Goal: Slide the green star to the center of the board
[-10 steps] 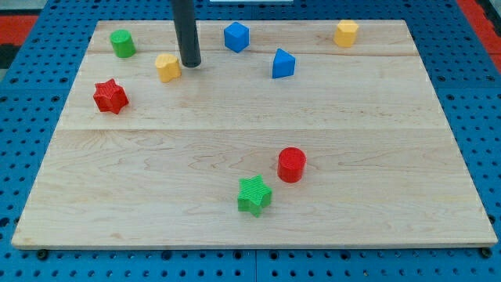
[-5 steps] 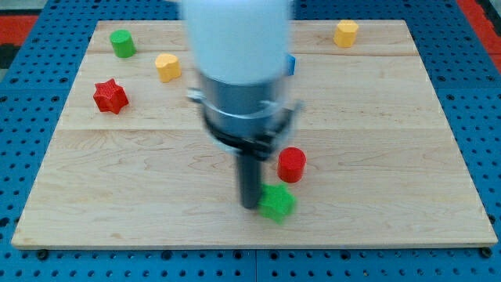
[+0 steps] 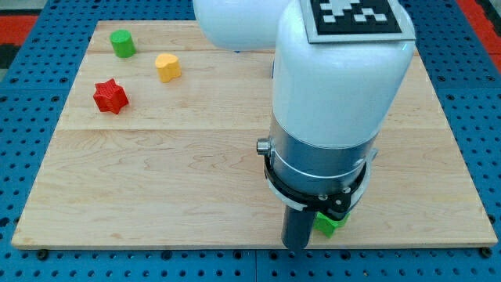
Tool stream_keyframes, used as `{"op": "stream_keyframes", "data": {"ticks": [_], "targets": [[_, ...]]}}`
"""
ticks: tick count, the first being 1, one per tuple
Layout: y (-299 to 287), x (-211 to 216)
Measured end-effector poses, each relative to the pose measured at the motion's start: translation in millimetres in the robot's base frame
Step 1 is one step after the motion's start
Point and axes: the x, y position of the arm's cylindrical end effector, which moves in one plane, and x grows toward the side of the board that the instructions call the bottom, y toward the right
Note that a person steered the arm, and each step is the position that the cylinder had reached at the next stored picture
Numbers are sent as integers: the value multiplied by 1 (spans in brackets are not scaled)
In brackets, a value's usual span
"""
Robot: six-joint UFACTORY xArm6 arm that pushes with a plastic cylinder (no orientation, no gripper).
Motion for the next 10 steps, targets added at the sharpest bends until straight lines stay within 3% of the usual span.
{"op": "stream_keyframes", "data": {"ticks": [1, 2, 4, 6, 7, 8, 10], "targets": [[66, -7], [80, 1], [41, -47], [90, -52], [113, -74], [109, -123], [62, -154]]}}
